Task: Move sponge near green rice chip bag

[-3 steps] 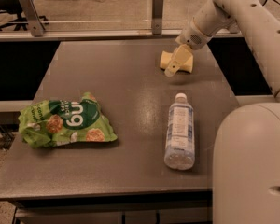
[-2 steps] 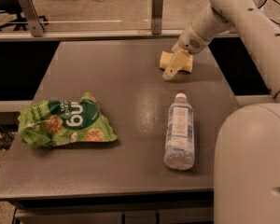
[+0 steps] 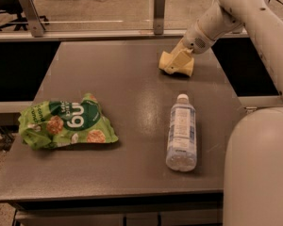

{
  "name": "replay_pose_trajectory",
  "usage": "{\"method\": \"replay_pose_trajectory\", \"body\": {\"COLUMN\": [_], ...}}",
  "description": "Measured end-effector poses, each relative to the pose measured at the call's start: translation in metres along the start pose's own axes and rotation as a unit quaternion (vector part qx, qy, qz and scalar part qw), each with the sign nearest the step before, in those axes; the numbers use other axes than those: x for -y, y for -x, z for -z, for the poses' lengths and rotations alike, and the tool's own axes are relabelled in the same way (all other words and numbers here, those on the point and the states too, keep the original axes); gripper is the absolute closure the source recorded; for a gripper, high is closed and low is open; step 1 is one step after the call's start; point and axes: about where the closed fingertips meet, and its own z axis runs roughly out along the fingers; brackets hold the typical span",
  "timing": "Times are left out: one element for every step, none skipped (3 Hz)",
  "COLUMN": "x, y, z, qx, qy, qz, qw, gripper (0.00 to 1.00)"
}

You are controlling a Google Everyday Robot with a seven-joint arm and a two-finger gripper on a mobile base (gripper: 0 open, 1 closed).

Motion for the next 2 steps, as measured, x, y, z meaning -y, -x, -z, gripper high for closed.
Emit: {"method": "replay_pose_trajectory", "body": {"x": [-0.012, -0.047], "y": [0.030, 0.084], "z": [0.015, 0.013], "qx": [0.014, -0.003], "qy": [0.000, 0.015], "qz": [0.035, 0.112], "qw": [0.9993, 0.9935], "gripper": [0.88, 1.00]}}
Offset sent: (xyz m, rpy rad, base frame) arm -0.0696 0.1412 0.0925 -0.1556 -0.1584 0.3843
